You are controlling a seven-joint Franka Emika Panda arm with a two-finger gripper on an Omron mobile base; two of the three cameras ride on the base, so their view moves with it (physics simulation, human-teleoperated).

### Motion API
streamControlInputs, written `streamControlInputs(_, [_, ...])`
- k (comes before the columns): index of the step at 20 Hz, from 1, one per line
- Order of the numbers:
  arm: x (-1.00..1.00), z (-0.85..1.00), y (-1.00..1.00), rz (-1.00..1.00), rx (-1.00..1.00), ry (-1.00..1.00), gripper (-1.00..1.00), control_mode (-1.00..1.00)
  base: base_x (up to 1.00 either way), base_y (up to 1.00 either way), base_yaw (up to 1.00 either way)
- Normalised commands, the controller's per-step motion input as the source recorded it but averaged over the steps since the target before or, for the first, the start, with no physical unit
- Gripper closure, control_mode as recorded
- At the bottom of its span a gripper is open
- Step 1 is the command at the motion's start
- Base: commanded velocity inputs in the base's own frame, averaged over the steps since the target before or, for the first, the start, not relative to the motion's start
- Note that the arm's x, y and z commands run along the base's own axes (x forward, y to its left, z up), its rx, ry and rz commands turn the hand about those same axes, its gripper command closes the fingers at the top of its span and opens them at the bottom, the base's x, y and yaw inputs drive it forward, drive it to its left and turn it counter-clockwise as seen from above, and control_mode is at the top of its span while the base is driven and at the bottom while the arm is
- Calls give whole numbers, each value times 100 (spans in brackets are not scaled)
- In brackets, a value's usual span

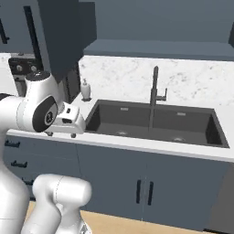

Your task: Pick up the bowls on the counter and stack them on top of one another in the open cabinet. Place the smaller bowl on top of the larger bowl.

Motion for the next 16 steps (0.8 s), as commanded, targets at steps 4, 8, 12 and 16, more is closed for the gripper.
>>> streamControlInputs(4, [0, 0, 0, 0, 0, 0, -100, 100, -1, 100, -5])
streamControlInputs(8, [0, 0, 0, 0, 0, 0, -100, 100, -3, 100, -7])
streamControlInputs(12, [0, 0, 0, 0, 0, 0, -100, 100, 0, 100, -6])
streamControlInputs(16, [0, 0, 0, 0, 0, 0, -100, 100, 0, 100, -6])
